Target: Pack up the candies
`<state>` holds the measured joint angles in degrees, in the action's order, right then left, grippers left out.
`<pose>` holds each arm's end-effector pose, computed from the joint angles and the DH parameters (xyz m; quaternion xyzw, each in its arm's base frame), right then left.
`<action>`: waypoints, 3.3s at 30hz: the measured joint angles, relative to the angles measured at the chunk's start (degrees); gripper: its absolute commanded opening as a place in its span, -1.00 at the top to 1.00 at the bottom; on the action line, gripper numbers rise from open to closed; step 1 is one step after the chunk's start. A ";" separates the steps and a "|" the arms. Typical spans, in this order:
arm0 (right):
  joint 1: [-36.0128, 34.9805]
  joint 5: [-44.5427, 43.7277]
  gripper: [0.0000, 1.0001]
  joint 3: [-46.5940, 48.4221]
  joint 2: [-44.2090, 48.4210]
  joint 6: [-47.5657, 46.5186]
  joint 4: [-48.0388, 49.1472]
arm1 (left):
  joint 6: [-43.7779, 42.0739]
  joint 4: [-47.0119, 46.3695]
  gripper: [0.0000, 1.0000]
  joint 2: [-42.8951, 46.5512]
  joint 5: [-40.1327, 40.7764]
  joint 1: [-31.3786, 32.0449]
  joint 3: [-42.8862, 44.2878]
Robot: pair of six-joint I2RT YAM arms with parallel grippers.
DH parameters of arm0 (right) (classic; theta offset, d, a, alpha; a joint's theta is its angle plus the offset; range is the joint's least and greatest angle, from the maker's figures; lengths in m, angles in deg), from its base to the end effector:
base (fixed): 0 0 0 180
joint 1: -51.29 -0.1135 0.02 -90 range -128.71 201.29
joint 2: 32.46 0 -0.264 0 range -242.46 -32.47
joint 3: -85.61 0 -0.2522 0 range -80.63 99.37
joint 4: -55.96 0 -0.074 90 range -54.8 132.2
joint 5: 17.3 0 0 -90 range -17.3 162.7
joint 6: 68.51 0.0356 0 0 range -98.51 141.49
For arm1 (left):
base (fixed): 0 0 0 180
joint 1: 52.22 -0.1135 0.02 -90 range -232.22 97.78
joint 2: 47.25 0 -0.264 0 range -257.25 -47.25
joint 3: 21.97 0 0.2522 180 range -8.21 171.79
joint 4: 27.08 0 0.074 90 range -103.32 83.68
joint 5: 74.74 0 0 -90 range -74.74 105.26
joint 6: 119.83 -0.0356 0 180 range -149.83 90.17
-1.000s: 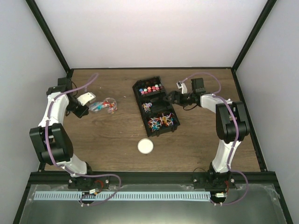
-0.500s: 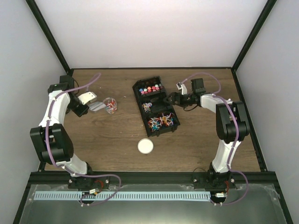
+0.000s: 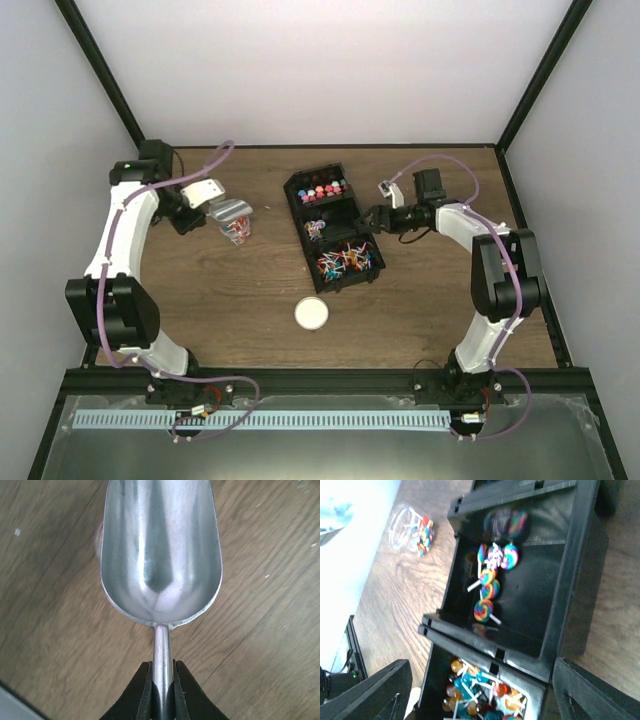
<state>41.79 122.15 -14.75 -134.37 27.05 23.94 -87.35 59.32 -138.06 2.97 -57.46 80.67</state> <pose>0.3551 0.0869 0.1974 -0.1579 0.8597 0.4312 0.2239 0.2990 0.0198 0.3243 0.4470 0.8782 -0.0211 0.1692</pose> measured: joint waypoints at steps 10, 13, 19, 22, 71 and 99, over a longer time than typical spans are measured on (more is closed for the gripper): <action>-0.02 -1.81 0.01 -5.03 1.07 -2.91 -6.45 | 0.42 0.48 0.92 1.05 -4.61 11.32 0.09; -0.02 -2.21 0.09 -5.09 1.33 -3.08 -6.93 | 0.00 1.60 0.92 1.62 -5.18 17.05 -0.09; -0.07 -2.75 0.14 -5.20 1.77 -3.58 -7.72 | -0.22 4.17 0.92 1.79 -3.87 31.82 0.00; -0.07 -2.80 0.16 -5.20 1.84 -3.82 -8.35 | 0.28 5.86 0.92 0.52 -1.33 37.00 1.07; -0.17 0.76 0.99 -7.85 2.34 3.26 -6.32 | 7.32 -4.59 0.92 -22.36 14.71 51.41 8.00; -0.46 0.09 0.99 -8.20 2.47 3.32 -4.48 | 22.69 -37.20 0.92 -12.24 -8.33 41.64 -20.79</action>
<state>41.33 122.24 -22.94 -131.90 30.37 19.46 -64.66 22.12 -150.30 -5.36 -15.82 59.89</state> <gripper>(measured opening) 0.097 0.097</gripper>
